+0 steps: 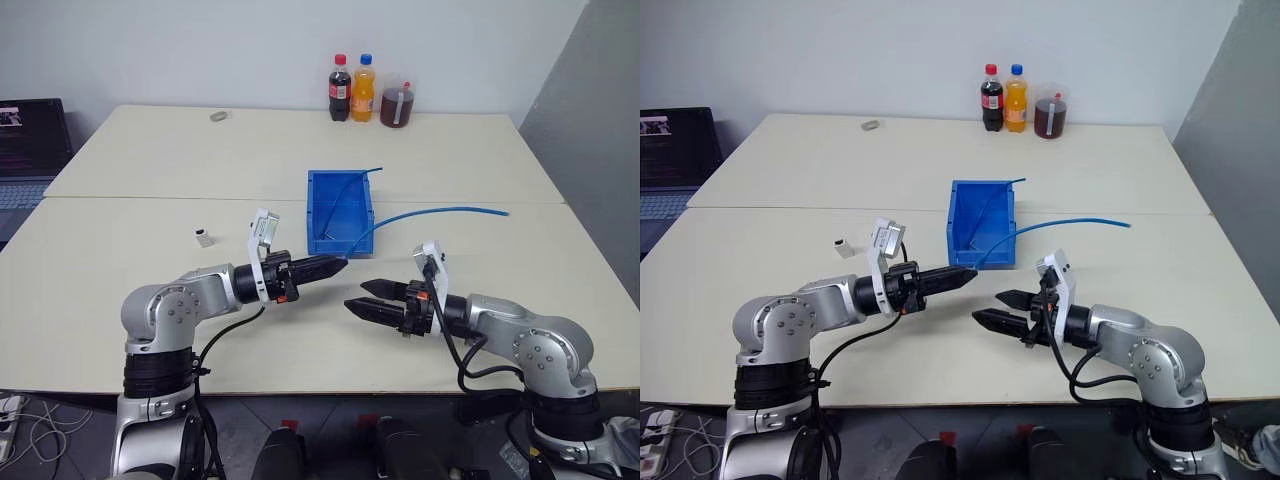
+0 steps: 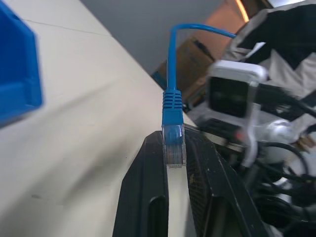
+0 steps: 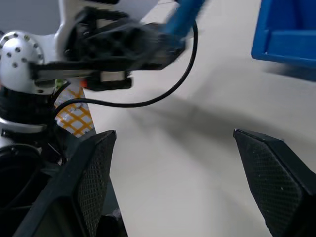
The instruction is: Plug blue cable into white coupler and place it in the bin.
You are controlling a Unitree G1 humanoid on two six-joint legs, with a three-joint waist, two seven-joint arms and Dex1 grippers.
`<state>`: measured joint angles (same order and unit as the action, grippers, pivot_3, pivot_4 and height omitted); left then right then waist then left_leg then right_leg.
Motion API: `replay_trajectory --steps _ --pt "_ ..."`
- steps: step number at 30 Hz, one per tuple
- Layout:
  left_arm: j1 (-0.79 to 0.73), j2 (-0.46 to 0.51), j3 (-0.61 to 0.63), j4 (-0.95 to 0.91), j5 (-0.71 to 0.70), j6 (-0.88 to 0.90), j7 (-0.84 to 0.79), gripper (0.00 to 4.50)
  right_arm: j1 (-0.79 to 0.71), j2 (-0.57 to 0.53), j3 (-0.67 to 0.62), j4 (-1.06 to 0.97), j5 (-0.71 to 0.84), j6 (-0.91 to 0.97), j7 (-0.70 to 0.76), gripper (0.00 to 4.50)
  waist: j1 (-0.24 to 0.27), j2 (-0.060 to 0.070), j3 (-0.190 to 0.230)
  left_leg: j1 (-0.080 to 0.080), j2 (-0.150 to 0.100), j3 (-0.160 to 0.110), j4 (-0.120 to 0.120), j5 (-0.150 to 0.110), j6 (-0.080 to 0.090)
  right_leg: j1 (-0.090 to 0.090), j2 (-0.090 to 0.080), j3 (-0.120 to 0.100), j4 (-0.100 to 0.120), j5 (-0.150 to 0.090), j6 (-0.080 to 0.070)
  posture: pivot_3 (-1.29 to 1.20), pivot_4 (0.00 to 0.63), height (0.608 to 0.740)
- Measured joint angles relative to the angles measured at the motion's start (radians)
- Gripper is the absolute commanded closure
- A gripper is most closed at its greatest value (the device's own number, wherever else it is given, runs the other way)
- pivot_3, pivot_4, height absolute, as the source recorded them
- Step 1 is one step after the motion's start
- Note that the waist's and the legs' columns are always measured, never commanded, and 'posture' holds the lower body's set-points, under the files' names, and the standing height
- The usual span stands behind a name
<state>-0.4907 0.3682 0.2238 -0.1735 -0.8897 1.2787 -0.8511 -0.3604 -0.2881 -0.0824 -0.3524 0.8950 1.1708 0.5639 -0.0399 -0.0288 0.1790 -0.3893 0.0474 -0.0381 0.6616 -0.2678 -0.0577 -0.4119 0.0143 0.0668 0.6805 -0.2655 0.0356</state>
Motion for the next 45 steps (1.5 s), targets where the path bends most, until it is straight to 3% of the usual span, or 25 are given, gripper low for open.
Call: replay_trajectory --steps 7,10,19,37,42,44,45 --pt "0.035 0.033 0.021 -0.052 -0.119 0.055 0.034 4.29 -0.095 0.059 -0.135 0.147 0.259 0.134 -0.078 0.47 -0.002 0.001 0.000 -0.001 -0.001 0.000 0.000 0.000 0.000 0.000 -0.001 0.000 -0.001 0.002 -0.004 0.00 0.150 0.740" --pt "0.046 0.029 0.010 -0.051 -0.134 0.065 0.055 4.29 -0.111 0.057 -0.135 0.146 0.342 0.158 -0.087 0.47 -0.002 0.001 0.000 -0.001 -0.001 -0.001 0.000 0.000 0.000 0.000 -0.001 -0.001 -0.001 0.002 -0.003 0.00 0.150 0.740" --pt "0.045 0.034 0.006 -0.051 -0.170 0.061 0.078 4.29 -0.111 0.038 -0.102 0.148 0.377 0.156 -0.112 0.47 -0.004 0.001 0.000 -0.001 -0.001 -0.001 0.000 0.000 0.000 0.000 0.000 0.000 -0.001 0.000 0.000 0.00 0.150 0.740" --pt "0.047 0.056 -0.022 -0.050 -0.189 0.026 0.077 4.29 -0.111 0.008 -0.079 0.162 0.374 0.104 -0.107 4.27 -0.005 0.001 0.001 -0.001 -0.001 0.000 -0.001 0.000 0.000 0.000 0.000 0.000 -0.002 0.000 0.000 0.00 0.150 0.740" --pt "0.047 0.068 -0.041 -0.050 -0.183 -0.004 0.074 4.29 -0.111 -0.011 -0.060 0.162 0.371 0.081 -0.089 4.34 -0.005 0.001 0.001 -0.001 -0.001 0.000 -0.001 0.000 0.000 -0.001 0.000 0.000 -0.002 0.000 0.000 0.00 0.150 0.740" --pt "0.050 0.073 -0.045 -0.051 -0.180 -0.022 0.072 3.59 -0.115 -0.012 -0.053 0.162 0.361 0.068 -0.085 4.34 -0.006 0.001 0.001 -0.001 -0.001 0.000 -0.001 0.000 0.000 -0.001 0.000 0.000 -0.002 0.000 0.000 0.00 0.150 0.740" --pt "0.052 0.075 -0.046 -0.051 -0.180 -0.027 0.070 3.45 -0.118 -0.013 -0.049 0.162 0.355 0.065 -0.084 4.34 -0.006 0.001 0.001 -0.001 -0.001 0.000 -0.001 0.000 0.000 -0.001 0.000 0.000 -0.002 0.000 0.000 0.00 0.150 0.740"
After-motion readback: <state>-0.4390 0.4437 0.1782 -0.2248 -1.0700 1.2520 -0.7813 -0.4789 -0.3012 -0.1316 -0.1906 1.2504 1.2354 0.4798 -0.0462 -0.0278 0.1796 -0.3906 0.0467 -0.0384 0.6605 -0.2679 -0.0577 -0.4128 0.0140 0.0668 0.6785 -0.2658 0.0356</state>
